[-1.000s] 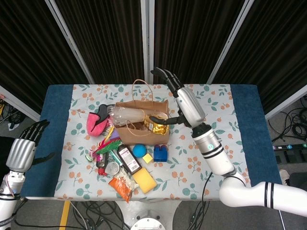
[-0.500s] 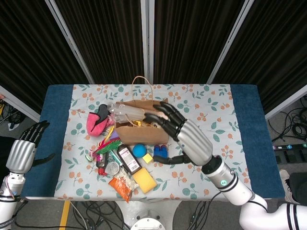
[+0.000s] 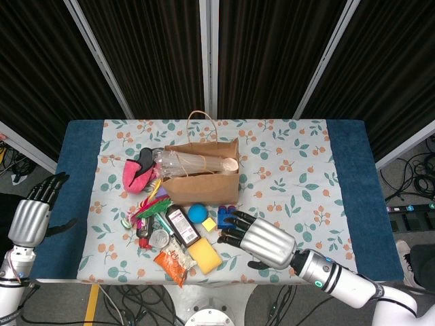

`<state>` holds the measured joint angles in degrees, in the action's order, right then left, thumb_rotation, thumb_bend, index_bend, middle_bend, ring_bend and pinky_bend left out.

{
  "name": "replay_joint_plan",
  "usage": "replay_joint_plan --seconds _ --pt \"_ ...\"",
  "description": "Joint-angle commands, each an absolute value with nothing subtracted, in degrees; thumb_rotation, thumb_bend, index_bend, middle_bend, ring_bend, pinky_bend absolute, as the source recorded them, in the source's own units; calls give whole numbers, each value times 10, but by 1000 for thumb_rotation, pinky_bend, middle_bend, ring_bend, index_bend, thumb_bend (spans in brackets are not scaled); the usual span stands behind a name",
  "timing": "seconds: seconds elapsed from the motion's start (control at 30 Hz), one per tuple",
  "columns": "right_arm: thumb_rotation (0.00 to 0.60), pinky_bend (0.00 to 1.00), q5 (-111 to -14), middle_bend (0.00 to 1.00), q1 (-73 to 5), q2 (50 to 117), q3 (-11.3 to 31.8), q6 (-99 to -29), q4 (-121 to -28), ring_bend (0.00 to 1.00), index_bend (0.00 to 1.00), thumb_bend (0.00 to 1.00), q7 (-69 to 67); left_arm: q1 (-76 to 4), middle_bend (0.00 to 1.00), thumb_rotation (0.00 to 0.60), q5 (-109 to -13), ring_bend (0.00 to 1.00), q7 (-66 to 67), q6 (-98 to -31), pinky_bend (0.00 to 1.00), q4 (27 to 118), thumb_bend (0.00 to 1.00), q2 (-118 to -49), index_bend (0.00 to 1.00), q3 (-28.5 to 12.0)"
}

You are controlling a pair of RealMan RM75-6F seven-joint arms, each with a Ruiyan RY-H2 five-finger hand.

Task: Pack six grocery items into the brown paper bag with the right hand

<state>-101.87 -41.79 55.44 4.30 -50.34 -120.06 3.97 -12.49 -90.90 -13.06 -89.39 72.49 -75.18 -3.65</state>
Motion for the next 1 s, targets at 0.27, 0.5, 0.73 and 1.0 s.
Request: replay_joint_plan --seconds 0.27,0.5,0.73,1.0 --pt "600 142 -1031 249 -531 709 67 -361 -1122 135 264 0 158 -122 199 600 -899 148 -114 -895 225 720 142 -763 146 -42" --pt "600 130 -1005 241 -589 812 78 -326 -1038 124 252 0 138 -118 199 600 -884 149 -110 -886 226 718 142 -760 146 -45" --pt "600 120 -970 231 -631 896 84 -309 -947 109 234 0 92 -110 199 600 -877 148 -116 -879 225 712 142 -758 145 -39" --pt "600 119 -951 230 -665 965 74 -298 -890 109 233 0 77 -104 199 600 -874 148 -132 -876 225 700 142 -760 146 -37"
